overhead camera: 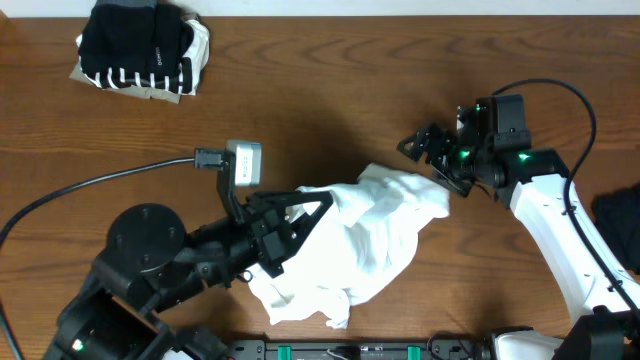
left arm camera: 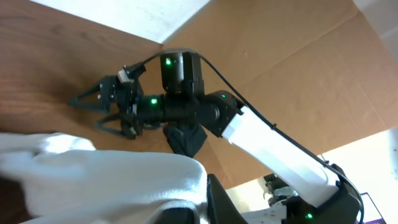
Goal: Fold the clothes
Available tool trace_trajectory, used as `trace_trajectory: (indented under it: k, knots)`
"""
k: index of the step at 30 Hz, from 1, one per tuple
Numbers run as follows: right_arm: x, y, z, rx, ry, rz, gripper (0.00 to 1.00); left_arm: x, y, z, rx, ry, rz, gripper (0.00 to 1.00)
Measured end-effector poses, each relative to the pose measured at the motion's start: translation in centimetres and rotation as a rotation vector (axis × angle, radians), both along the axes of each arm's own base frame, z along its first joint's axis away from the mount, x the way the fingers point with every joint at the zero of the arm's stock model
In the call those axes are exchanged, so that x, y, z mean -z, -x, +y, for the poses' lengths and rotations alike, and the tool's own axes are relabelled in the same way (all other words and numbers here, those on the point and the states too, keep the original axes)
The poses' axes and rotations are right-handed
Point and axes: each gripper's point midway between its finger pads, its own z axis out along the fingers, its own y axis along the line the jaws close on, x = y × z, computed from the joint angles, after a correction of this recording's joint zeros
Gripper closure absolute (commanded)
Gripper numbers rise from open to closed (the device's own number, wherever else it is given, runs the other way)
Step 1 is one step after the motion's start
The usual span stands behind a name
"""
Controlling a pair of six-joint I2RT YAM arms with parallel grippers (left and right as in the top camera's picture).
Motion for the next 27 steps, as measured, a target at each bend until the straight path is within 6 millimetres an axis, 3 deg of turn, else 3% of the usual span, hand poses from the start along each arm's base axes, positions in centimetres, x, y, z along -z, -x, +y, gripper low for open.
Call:
trace_trajectory:
  k: [10, 19, 27]
  knots:
    - [-0.2, -1.5, 0.2, -0.099, 0.074, -0.132, 0.07, 4.1, 0.0, 0.3, -0.015, -0.114, 0.151, 0.94]
    - [3.8, -0.8, 2.9, -0.337, 0.189, -0.139, 0.14, 8.1, -0.9, 0.0, -0.03, -0.223, 0.29, 0.94]
    - [5.8, 0.9, 4.2, -0.497, 0.372, -0.151, 0.16, 11.5, -1.3, 2.6, -0.17, -0.36, 0.382, 0.94]
